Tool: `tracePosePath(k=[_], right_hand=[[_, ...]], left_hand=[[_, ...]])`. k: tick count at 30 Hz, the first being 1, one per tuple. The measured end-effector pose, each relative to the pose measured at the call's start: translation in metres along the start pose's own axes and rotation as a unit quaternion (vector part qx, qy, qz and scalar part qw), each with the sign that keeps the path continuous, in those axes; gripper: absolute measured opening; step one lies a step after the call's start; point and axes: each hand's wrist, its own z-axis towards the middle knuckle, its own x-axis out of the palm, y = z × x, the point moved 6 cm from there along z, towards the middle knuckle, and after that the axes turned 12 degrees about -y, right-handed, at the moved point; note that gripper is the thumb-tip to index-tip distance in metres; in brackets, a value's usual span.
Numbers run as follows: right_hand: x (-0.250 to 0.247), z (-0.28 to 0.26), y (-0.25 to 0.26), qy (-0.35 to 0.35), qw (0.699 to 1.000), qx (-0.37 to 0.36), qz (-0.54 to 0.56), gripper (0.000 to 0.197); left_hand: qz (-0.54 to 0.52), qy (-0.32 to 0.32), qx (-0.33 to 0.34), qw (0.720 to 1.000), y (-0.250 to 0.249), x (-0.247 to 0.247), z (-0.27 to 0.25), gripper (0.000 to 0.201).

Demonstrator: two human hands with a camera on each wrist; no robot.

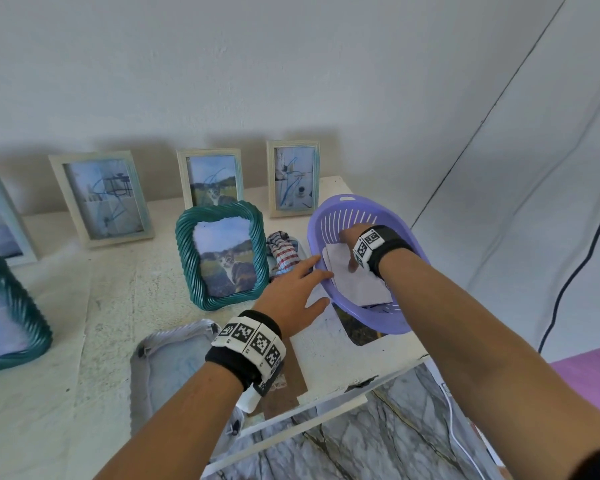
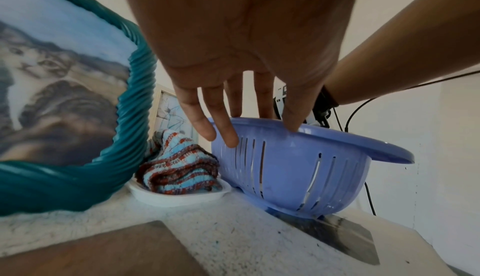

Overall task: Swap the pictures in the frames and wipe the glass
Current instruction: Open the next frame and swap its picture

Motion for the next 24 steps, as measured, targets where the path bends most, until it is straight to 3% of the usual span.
tracePosePath(k=[4, 7, 10, 13, 18, 24], right_hand=[[-0.002, -0.002, -0.007, -0.043, 0.998, 0.037, -0.004, 0.079], [-0.009, -0.004, -0.010, -0.054, 0.996, 0.065, 0.002, 0.065], [-0.023, -0.009, -0.012, -0.068, 0.996, 0.047, 0.021, 0.048], [-0.042, -0.019, -0.017, -0.085, 0.989, 0.042, 0.114, 0.030], [-0.095, -0.054, -0.025, -0.183, 0.946, 0.042, 0.263, 0.021], [-0.159, -0.123, 0.003, -0.312, 0.886, -0.032, 0.340, 0.021]], left_hand=[[-0.014, -0.001, 0.000, 1.000, 0.001, -0.004, -0.003, 0.047], [-0.031, -0.028, -0.002, 0.999, 0.000, -0.015, -0.006, 0.043], [-0.059, -0.063, -0.010, 0.996, 0.001, -0.027, -0.011, 0.037], [-0.093, -0.111, -0.004, 0.989, 0.001, -0.041, -0.019, 0.029], [-0.149, -0.167, -0.038, 0.974, 0.006, -0.067, -0.033, 0.022], [-0.197, -0.235, -0.088, 0.948, 0.012, -0.102, -0.050, 0.025]])
